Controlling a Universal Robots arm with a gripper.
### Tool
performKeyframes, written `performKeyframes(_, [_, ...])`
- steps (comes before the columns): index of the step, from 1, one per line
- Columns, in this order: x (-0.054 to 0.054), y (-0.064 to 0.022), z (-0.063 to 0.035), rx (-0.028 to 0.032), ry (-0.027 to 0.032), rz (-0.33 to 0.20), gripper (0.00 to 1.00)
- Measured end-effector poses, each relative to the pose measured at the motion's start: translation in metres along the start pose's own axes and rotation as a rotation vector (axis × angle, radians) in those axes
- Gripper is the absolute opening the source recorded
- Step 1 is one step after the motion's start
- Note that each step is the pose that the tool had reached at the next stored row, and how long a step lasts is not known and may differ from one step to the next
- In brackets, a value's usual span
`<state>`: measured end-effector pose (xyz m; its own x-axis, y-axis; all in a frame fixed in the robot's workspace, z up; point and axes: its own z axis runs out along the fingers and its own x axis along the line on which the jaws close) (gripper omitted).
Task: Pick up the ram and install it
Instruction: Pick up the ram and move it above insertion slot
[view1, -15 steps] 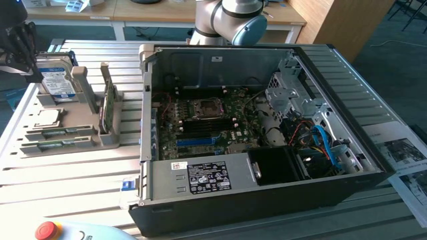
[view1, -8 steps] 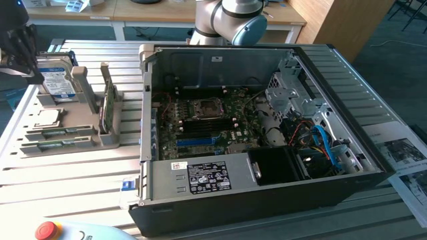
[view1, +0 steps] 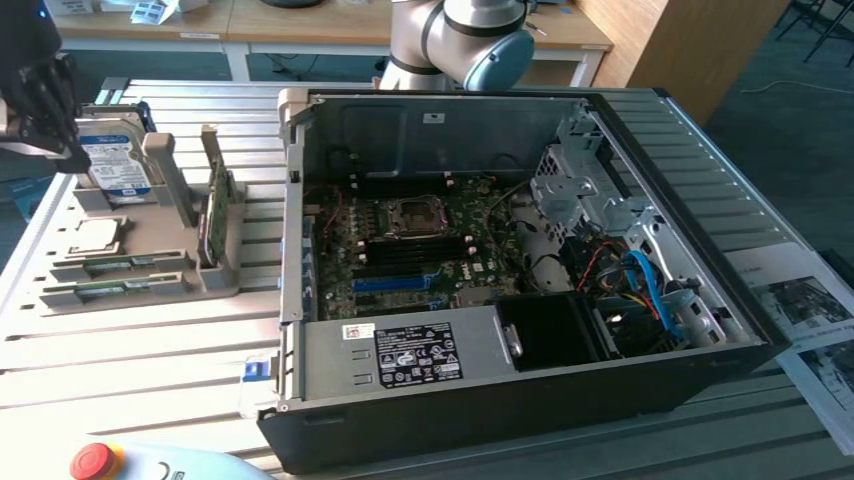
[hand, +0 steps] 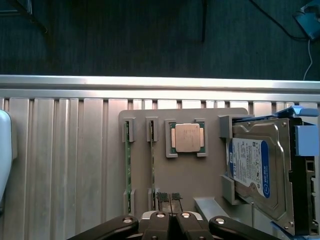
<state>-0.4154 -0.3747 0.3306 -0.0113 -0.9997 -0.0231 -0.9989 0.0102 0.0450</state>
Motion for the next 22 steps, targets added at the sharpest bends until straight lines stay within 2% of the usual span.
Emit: performKeyframes(22, [0.000,-0.0009,0.0195,0.0001,0.0000,0.000,0.10])
